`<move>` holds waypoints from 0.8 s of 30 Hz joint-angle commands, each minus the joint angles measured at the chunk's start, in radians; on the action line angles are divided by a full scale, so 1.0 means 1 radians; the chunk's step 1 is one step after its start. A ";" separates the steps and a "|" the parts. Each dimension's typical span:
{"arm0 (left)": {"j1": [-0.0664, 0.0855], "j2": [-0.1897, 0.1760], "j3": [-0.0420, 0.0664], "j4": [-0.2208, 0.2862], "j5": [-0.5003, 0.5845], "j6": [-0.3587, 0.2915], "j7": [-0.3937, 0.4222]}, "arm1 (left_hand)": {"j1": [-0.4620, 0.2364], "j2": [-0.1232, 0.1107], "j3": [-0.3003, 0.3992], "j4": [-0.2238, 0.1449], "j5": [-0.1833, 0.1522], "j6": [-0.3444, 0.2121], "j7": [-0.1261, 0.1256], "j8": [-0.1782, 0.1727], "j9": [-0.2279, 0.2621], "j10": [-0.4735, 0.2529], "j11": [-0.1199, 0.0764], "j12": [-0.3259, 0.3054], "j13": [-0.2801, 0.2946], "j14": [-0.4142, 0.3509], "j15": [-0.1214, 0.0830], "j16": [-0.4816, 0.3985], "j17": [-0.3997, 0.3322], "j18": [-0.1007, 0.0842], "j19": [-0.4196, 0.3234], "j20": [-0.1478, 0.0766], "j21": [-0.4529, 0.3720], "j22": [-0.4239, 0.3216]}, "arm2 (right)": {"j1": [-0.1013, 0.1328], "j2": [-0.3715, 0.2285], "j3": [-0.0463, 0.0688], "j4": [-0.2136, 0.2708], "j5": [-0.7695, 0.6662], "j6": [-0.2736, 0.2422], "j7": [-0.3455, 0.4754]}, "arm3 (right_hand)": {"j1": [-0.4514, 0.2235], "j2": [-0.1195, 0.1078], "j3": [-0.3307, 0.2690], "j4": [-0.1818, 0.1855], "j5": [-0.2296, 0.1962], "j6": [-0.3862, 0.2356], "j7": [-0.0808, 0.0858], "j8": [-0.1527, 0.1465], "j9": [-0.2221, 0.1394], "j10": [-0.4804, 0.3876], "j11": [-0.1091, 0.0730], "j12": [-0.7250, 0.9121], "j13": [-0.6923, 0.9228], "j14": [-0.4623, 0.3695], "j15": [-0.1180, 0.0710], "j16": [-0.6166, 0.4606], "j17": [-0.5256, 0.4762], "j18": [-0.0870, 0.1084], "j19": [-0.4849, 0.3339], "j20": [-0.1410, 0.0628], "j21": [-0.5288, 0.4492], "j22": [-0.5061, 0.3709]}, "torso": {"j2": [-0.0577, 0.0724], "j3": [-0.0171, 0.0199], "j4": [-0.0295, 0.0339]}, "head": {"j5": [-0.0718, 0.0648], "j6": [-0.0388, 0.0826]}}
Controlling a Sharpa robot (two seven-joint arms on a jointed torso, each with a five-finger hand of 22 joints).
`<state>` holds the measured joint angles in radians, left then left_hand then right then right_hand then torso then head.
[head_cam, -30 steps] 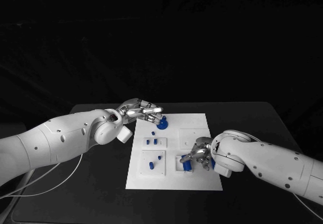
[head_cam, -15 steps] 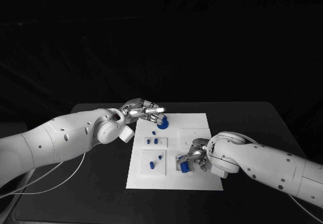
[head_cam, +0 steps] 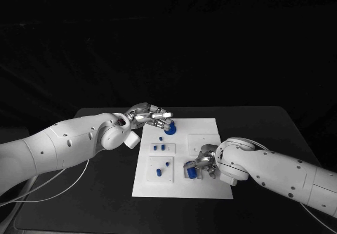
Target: Assemble the parts on the task board
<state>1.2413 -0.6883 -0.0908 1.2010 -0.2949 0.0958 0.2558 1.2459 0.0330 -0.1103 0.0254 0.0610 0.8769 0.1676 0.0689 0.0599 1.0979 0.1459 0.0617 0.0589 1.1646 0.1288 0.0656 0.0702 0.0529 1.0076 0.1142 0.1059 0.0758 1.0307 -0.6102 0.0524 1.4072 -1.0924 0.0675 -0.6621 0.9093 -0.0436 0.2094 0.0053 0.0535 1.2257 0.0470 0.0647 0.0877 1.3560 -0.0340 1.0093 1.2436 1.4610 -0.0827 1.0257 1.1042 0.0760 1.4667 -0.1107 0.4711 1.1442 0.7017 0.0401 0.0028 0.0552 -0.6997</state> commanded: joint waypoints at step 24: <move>0.001 0.000 0.001 -0.002 0.003 0.035 -0.009 | 0.002 0.002 0.002 0.009 -0.003 0.000 0.002 -0.005 -0.001 -0.012 0.000 -0.003 0.001 -0.011 0.000 -0.003 0.000 0.000 -0.002 0.004 -0.007 -0.001 | -0.007 -0.023 -0.001 0.031 -0.029 -0.006 0.023 | 0.079 0.113 -0.438 -0.009 -0.006 -0.041 0.007 0.000 0.003 -0.009 0.003 -0.020 -0.003 0.000 -0.005 -0.025 0.009 -0.006 0.040 -0.002 -0.021 -0.002 | 0.000 0.0016 -0.0008 | 0.002 -0.001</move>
<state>1.2413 -0.6893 -0.0908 1.1979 -0.2952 0.1113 0.2446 1.2460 0.0330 -0.1074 0.0282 0.0610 0.8769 0.1676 0.0689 0.0600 1.0914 0.1468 0.0617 0.0588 1.1577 0.1288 0.0656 0.0702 0.0530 1.0076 0.1142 0.1020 0.0759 1.0260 -0.6280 0.0525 1.4342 -1.1056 0.0650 -0.6547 0.9886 0.0643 -0.2275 -0.0002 0.0504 1.1811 0.0555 0.0634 0.0891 1.3540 -0.0321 0.9936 1.2410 1.4609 -0.0827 1.0038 1.1116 0.0760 1.4666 -0.1106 0.4514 1.1424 0.7015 0.0417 0.0020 0.0572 -0.7014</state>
